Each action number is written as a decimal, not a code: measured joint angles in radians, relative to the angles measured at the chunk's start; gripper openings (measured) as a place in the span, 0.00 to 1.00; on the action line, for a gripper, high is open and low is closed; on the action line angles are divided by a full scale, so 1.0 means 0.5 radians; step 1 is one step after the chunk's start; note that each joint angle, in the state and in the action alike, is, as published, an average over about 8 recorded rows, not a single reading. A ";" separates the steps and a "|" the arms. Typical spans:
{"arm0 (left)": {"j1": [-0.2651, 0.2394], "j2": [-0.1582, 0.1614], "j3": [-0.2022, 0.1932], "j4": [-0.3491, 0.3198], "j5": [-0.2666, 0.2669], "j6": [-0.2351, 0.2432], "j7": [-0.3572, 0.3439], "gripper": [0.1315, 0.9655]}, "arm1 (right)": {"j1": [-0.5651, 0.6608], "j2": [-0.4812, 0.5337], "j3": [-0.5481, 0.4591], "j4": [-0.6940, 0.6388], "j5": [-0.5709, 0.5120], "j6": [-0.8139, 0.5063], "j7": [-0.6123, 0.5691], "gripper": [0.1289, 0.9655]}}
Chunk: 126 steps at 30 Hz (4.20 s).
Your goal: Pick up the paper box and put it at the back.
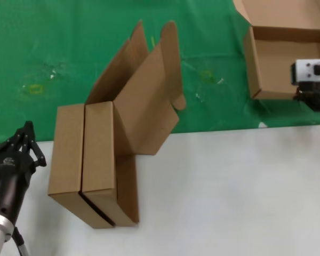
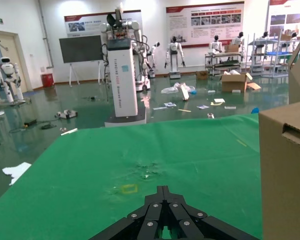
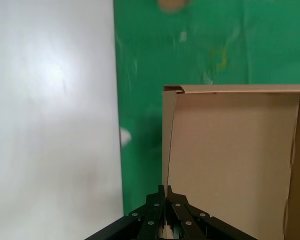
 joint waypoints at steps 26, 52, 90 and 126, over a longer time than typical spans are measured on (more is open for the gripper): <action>0.000 0.000 0.000 0.000 0.000 0.000 0.000 0.02 | 0.591 -0.982 -0.037 -1.991 -0.138 0.630 -0.813 0.02; 0.000 0.000 0.000 0.000 0.000 0.000 0.000 0.02 | 0.620 -0.985 -0.078 -2.019 -0.098 0.565 -0.793 0.02; 0.000 0.000 0.000 0.000 0.000 0.000 0.000 0.03 | 0.620 -0.985 -0.079 -2.019 -0.098 0.565 -0.793 0.71; 0.000 0.000 0.000 0.000 0.000 0.000 0.000 0.59 | 0.458 -0.973 0.009 -1.856 -0.002 0.653 -0.775 1.00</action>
